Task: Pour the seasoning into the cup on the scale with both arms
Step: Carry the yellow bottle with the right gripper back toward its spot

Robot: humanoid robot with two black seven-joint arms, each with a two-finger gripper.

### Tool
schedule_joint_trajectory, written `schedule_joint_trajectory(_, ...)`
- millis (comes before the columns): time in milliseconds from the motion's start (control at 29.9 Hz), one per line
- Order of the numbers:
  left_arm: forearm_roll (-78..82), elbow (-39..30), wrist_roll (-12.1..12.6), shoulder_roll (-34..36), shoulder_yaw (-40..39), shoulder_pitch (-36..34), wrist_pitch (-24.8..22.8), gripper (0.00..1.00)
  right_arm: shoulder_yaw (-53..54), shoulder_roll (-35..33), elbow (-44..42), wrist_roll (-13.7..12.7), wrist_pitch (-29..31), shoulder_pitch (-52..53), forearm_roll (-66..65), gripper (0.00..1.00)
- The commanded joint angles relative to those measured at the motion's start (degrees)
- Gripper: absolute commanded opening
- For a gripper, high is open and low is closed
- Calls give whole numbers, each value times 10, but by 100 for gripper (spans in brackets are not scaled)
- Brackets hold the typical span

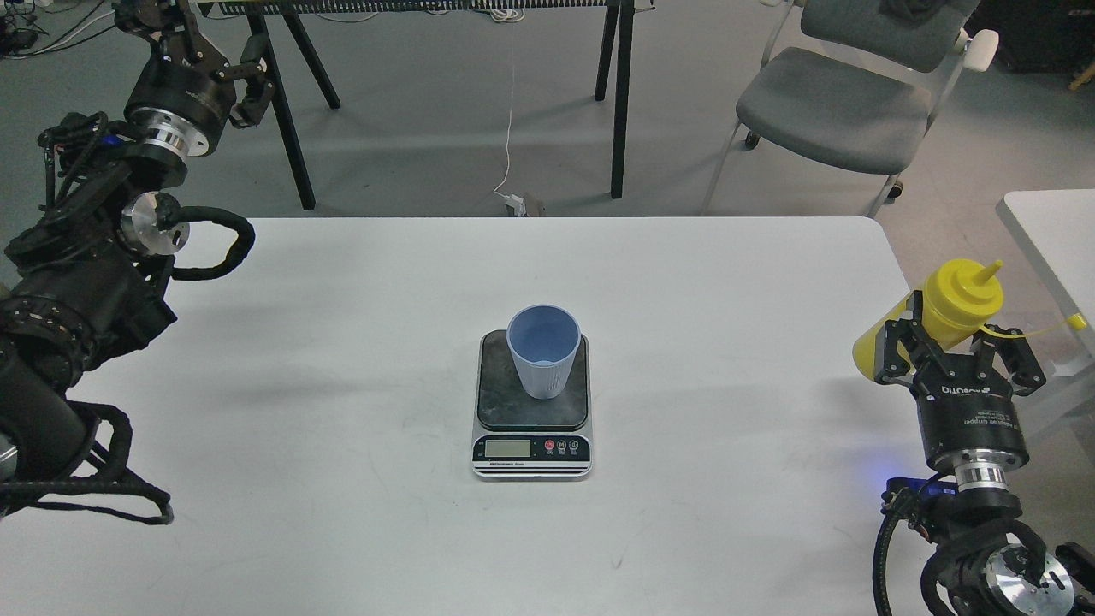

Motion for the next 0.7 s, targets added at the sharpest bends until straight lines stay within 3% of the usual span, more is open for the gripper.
schedule_joint_trajectory(0, 0, 0, 0, 0, 0, 0, 0, 96, -4, 3, -10, 0, 0, -8, -12, 11)
schedule_joint_trajectory(669, 7, 0, 0, 4, 2, 0, 0, 96, -15, 87, -108, -4, 0, -5, -71, 12)
